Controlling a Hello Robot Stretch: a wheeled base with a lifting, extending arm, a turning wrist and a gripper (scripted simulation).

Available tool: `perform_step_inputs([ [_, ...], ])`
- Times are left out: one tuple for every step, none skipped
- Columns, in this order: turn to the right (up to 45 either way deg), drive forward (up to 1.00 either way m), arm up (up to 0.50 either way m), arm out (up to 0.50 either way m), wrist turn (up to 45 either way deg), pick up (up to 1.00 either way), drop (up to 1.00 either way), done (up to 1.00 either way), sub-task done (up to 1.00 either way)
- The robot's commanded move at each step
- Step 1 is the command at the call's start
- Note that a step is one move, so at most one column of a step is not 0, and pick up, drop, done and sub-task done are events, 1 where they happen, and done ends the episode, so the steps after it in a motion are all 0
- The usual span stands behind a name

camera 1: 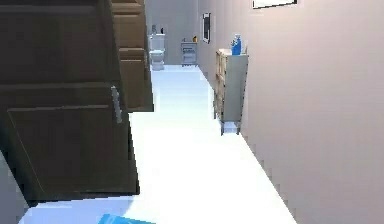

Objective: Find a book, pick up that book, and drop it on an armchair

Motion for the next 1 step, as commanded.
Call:
perform_step_inputs([
  [0.0, 1.00, 0.00, 0.00, 0.0, 0.00, 0.00, 0.00, 0.00],
])
